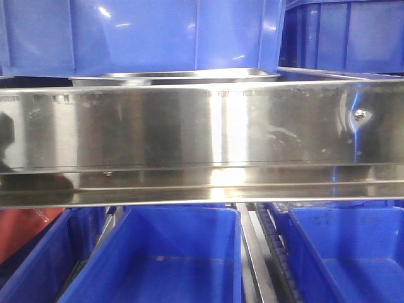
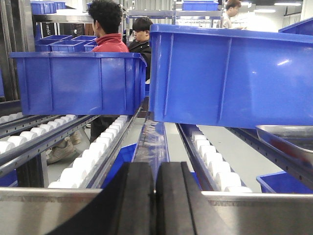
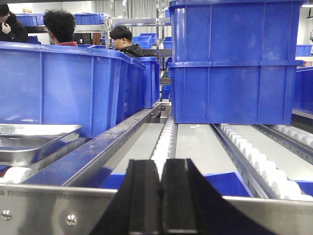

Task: Stack silver trays without gaps

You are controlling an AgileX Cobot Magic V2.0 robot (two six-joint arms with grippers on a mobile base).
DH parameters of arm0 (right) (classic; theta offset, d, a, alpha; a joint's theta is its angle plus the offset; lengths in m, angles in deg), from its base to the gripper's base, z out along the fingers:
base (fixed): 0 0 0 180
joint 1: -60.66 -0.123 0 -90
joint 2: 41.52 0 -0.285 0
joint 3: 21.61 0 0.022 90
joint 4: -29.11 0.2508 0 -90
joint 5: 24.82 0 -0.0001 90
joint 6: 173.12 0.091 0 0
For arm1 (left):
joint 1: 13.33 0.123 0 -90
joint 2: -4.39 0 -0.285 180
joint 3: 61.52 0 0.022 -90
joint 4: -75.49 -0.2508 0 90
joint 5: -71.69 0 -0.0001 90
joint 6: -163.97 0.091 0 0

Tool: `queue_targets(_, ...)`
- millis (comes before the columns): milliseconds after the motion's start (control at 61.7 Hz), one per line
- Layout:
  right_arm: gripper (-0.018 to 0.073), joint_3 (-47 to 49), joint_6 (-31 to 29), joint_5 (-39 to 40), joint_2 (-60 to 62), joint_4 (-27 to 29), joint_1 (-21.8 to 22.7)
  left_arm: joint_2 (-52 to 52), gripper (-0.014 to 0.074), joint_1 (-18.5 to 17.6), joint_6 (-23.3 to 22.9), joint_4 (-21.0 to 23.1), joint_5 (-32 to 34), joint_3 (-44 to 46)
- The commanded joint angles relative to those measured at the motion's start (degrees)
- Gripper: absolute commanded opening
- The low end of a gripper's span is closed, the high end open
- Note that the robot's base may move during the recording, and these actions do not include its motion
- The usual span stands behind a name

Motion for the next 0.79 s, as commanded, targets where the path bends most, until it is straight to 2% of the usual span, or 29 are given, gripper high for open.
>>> queue_targets(0, -0.0078, 0.02, -0.34, 1.45, 0.18, 0.02, -0.11, -0.23, 0.0011, 0.17, 0.01, 0.10, 0.92, 0.10)
queue_targets(778, -0.0078, 0.02, -0.34, 1.73, 0.18, 0.02, -0.13, -0.23, 0.0011, 0.17, 0.01, 0.10, 0.92, 0.10)
